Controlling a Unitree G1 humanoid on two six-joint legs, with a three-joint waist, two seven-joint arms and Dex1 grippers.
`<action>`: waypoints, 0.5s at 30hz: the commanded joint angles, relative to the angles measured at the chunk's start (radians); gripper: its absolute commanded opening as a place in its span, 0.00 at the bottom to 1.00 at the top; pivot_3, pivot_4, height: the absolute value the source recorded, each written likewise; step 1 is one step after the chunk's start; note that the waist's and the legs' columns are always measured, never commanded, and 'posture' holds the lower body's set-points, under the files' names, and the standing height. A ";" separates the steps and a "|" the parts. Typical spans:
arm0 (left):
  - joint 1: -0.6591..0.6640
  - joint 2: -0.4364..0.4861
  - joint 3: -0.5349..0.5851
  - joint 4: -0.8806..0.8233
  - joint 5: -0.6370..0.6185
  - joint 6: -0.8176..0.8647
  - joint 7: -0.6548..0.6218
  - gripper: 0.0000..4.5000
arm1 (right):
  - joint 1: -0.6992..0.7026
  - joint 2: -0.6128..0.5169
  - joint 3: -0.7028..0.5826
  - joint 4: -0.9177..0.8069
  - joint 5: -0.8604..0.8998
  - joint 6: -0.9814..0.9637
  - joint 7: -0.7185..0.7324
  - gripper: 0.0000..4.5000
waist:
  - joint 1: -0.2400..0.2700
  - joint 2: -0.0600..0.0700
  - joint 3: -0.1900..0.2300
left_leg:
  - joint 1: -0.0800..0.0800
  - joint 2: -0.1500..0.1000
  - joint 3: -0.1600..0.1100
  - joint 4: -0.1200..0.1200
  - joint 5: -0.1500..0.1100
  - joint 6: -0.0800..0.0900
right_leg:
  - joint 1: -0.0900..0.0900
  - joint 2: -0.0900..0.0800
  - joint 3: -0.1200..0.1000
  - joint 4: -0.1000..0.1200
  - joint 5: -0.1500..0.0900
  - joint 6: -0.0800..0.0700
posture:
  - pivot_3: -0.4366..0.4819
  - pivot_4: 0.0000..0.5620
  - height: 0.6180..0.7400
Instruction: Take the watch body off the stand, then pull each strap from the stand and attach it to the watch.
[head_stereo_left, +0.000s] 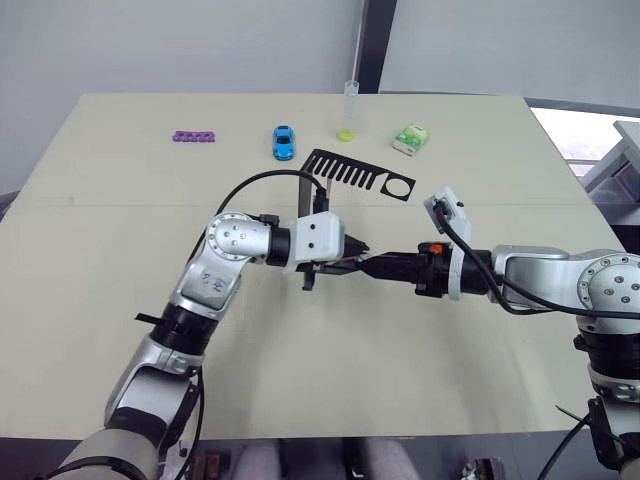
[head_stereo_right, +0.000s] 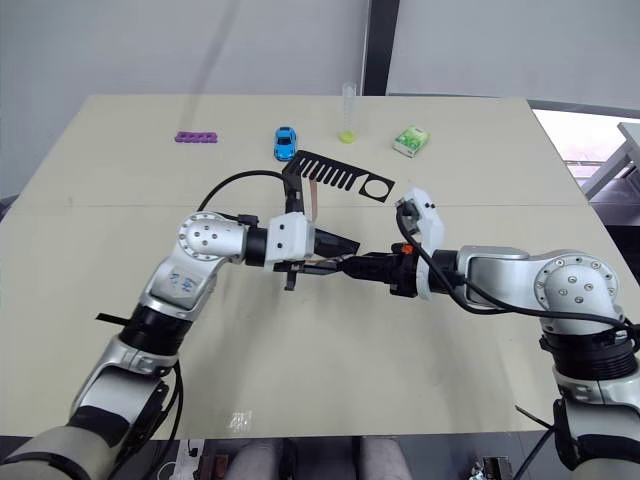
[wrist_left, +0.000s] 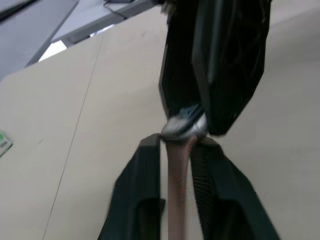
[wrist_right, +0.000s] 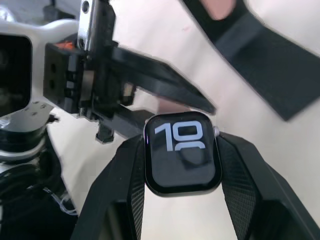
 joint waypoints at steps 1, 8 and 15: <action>0.063 0.122 0.085 -0.171 -0.132 0.111 -0.088 0.72 | 0.007 -0.032 -0.036 -0.048 0.005 0.003 0.054 0.36 | -0.004 0.000 0.000 | 0.000 0.000 0.000 0.000 0.000 0.000 | 0.000 0.000 0.000 0.000 0.000 0.000 | 0.48 0.27 1.00; 0.130 0.300 0.188 -0.233 -0.308 0.291 -0.170 0.99 | 0.063 -0.101 -0.059 -0.125 -0.118 0.003 0.206 0.36 | 0.000 0.000 0.000 | 0.000 -0.001 -0.001 0.000 0.000 0.000 | 0.001 0.000 0.000 -0.002 0.000 0.000 | 0.48 0.27 1.00; 0.134 0.373 0.276 -0.232 -0.528 0.520 -0.221 0.99 | 0.134 -0.149 0.013 -0.316 -0.554 -0.210 0.541 0.36 | 0.004 0.000 0.000 | -0.001 -0.001 -0.002 0.000 0.000 0.000 | 0.001 0.000 -0.001 -0.003 0.000 0.000 | 0.48 0.27 1.00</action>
